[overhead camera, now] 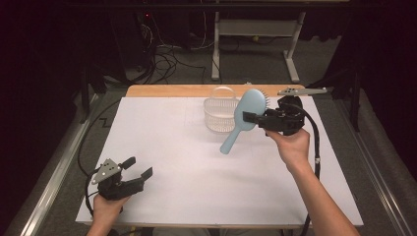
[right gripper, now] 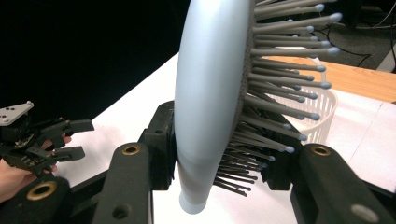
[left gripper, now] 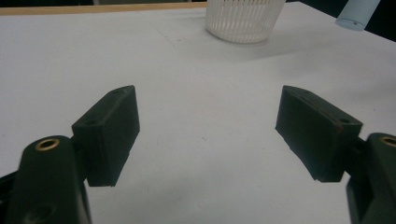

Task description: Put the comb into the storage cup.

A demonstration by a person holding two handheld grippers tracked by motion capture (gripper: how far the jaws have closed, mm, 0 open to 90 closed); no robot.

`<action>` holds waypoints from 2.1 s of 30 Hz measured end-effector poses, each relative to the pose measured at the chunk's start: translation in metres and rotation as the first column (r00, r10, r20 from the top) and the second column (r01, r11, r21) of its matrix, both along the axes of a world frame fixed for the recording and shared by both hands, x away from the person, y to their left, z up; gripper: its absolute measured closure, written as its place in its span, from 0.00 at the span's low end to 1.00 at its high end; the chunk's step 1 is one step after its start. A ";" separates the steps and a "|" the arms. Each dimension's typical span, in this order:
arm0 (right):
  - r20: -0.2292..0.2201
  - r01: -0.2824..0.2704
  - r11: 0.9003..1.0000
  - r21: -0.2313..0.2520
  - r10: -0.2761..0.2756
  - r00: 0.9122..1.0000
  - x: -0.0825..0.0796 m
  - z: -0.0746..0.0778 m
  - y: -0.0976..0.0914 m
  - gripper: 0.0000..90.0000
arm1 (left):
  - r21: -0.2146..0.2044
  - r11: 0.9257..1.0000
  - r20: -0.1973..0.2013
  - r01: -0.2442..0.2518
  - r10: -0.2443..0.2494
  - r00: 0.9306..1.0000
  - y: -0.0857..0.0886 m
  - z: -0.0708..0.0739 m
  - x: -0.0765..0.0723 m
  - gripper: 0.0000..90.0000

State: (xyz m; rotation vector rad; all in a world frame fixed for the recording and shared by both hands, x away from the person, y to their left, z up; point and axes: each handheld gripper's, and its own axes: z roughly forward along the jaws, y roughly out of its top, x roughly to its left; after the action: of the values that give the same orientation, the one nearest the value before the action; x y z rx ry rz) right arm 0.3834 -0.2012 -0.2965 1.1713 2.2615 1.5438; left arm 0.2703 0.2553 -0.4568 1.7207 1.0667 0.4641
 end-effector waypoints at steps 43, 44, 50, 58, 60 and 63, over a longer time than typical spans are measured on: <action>0.019 0.044 0.999 -0.023 -0.044 0.999 0.035 0.029 0.008 0.63 | 0.004 1.000 -0.005 -0.007 0.007 1.000 0.000 -0.001 0.001 0.23; 0.021 0.047 0.999 -0.022 -0.046 0.999 0.037 0.030 0.008 0.63 | 0.005 1.000 -0.005 -0.006 0.006 1.000 0.000 -0.001 0.001 0.23; 0.020 0.064 0.997 -0.032 -0.063 0.998 0.045 0.033 0.011 0.63 | 0.009 1.000 -0.007 -0.005 0.005 1.000 0.000 -0.001 0.001 0.23; 0.022 0.083 0.996 -0.030 -0.082 0.996 0.055 0.035 0.014 0.63 | 0.010 1.000 -0.007 -0.003 0.003 1.000 0.000 -0.002 0.001 0.23; 0.019 0.089 0.996 -0.028 -0.088 0.996 0.057 0.035 0.014 0.63 | 0.009 1.000 -0.008 -0.003 0.003 1.000 0.001 -0.002 0.001 0.23; 0.020 0.092 0.995 -0.033 -0.091 0.996 0.061 0.036 0.016 0.63 | 0.010 1.000 -0.010 -0.002 0.003 1.000 0.001 -0.002 0.002 0.23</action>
State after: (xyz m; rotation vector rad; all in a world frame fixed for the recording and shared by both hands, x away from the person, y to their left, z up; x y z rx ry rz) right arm 0.4444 -0.1850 -0.2603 1.2285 2.1816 1.4712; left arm 0.2718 0.2563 -0.4585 1.7325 1.0751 0.4641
